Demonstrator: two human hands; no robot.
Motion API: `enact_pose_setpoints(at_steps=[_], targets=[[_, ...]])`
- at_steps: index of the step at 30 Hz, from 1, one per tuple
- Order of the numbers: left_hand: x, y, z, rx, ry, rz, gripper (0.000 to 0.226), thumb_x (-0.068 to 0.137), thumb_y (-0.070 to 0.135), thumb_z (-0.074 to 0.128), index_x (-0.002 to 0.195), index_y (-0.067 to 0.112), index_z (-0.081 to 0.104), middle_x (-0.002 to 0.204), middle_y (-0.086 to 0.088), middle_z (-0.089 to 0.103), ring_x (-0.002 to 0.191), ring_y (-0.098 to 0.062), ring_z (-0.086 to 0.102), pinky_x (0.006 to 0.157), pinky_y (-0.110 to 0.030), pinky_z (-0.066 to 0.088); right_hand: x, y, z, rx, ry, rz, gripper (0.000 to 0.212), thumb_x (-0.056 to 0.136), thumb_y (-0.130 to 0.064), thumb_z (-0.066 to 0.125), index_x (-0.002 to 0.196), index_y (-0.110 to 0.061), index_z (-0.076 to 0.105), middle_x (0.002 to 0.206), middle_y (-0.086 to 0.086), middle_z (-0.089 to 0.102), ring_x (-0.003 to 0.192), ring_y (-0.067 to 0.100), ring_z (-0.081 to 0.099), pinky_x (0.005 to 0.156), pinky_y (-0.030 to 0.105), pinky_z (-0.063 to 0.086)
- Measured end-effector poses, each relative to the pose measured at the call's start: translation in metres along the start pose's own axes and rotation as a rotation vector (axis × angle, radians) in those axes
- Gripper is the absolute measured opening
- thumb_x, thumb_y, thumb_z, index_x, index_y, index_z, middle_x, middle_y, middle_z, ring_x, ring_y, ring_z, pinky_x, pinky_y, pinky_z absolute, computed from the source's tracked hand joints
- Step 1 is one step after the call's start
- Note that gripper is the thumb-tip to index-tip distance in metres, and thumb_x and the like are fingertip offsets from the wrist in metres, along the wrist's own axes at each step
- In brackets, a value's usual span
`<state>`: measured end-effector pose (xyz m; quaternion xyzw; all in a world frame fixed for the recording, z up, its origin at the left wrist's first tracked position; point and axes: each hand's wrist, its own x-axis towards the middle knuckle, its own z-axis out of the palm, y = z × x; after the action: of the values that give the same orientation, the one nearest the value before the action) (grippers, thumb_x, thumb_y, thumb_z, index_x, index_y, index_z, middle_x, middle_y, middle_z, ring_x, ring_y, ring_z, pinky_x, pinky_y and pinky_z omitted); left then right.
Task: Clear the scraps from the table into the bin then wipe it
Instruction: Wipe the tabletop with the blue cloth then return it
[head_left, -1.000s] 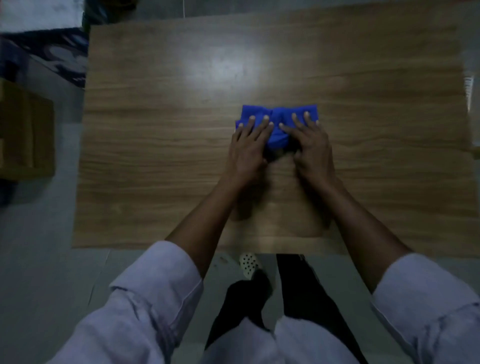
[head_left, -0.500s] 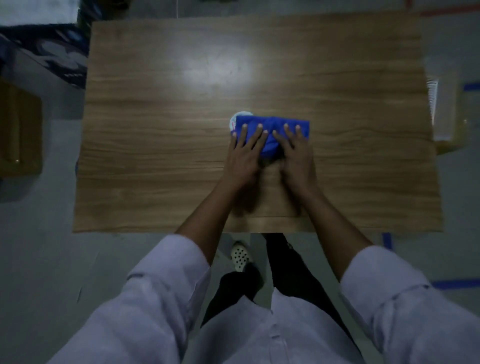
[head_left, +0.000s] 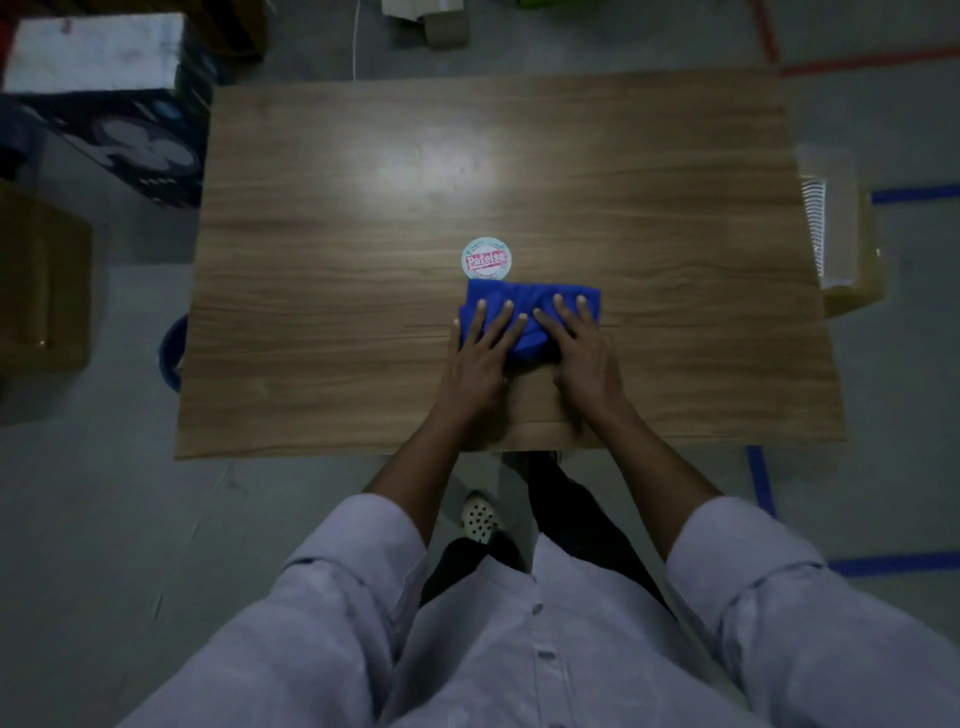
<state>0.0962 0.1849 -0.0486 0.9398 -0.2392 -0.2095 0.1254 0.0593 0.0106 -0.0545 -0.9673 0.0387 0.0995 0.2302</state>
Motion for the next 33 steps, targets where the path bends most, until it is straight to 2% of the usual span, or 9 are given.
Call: enact_pose_setpoints(at_steps=[4,8,10,13,17,23,26,29,33], targets=[[-0.045,0.013,0.020,0.041,0.006,0.036,0.084,0.089,0.020,0.058,0.162,0.030,0.018,0.171,0.004,0.008,0.158,-0.028,-0.002,0.124,-0.049,-0.007,-0.057,0.005,0.018,0.037,0.049,-0.026,0.083,0.059,0.017,0.066,0.137,-0.009,0.064,0.147,0.021,0.055,0.139,0.053,0.044,0.104,0.058,0.045],[-0.077,0.033,-0.001,-0.028,-0.149,0.112,0.055,0.090,0.019,0.060,0.145,0.020,0.054,0.147,-0.012,0.055,0.140,-0.033,0.044,0.119,-0.039,0.013,-0.090,-0.003,-0.023,-0.056,-0.209,0.012,0.065,0.069,0.000,0.080,0.130,-0.019,0.071,0.135,0.015,0.067,0.121,0.040,0.063,0.096,0.042,0.052],[-0.072,0.032,-0.015,-0.104,-0.070,0.153,0.052,0.083,0.011,0.065,0.134,0.016,0.063,0.133,-0.015,0.065,0.126,-0.035,0.056,0.112,-0.040,0.024,-0.089,-0.008,-0.042,-0.034,-0.184,0.032,0.063,0.077,-0.004,0.072,0.136,-0.028,0.066,0.131,0.011,0.069,0.112,0.037,0.066,0.087,0.040,0.054],[-0.057,0.025,-0.011,-0.063,0.145,0.176,0.066,0.078,0.011,0.071,0.142,0.017,0.058,0.150,-0.010,0.054,0.140,-0.039,0.046,0.113,-0.051,0.028,-0.083,-0.009,-0.045,0.000,0.062,0.098,0.070,0.079,0.000,0.064,0.142,-0.029,0.061,0.142,0.011,0.061,0.113,0.039,0.064,0.086,0.043,0.053],[-0.066,0.016,0.035,-0.096,0.014,0.268,0.064,0.089,0.015,0.047,0.153,0.018,0.044,0.164,-0.009,0.032,0.155,-0.033,0.015,0.124,-0.047,0.007,-0.106,-0.031,0.008,-0.097,-0.081,0.257,0.064,0.096,-0.005,0.056,0.157,-0.016,0.039,0.164,0.021,0.030,0.145,0.041,0.035,0.117,0.048,0.031],[-0.095,-0.001,0.021,-0.300,-0.158,0.426,0.061,0.063,-0.002,0.047,0.119,-0.007,0.071,0.131,-0.027,0.064,0.135,-0.047,0.048,0.116,-0.060,0.033,-0.162,-0.051,0.005,0.201,-0.250,0.341,0.048,0.092,-0.013,0.066,0.140,-0.015,0.062,0.137,0.018,0.061,0.127,0.035,0.055,0.104,0.034,0.042],[-0.051,0.029,-0.013,-0.339,-0.055,0.590,0.047,0.073,0.015,0.056,0.110,-0.007,0.074,0.125,-0.028,0.067,0.128,-0.043,0.053,0.109,-0.050,0.043,-0.161,-0.038,-0.028,0.283,-0.009,0.415,0.047,0.095,-0.011,0.065,0.141,-0.012,0.061,0.132,0.021,0.065,0.122,0.038,0.059,0.098,0.037,0.044],[0.016,0.089,-0.021,-0.286,-0.038,0.793,0.049,0.070,0.006,0.042,0.102,0.000,0.078,0.131,-0.028,0.063,0.132,-0.051,0.050,0.116,-0.041,0.029,-0.155,-0.018,-0.035,0.196,0.298,0.500,0.052,0.096,-0.010,0.064,0.147,-0.005,0.053,0.136,0.028,0.057,0.123,0.044,0.054,0.099,0.045,0.045],[0.074,0.105,0.000,0.066,-0.289,0.849,0.066,0.062,-0.009,0.048,0.120,0.008,0.075,0.149,-0.025,0.049,0.147,-0.048,0.032,0.125,-0.058,0.013,-0.116,-0.001,-0.012,0.186,0.200,0.741,0.072,0.095,-0.014,0.062,0.158,-0.003,0.029,0.156,0.030,0.028,0.141,0.046,0.033,0.116,0.046,0.030]])
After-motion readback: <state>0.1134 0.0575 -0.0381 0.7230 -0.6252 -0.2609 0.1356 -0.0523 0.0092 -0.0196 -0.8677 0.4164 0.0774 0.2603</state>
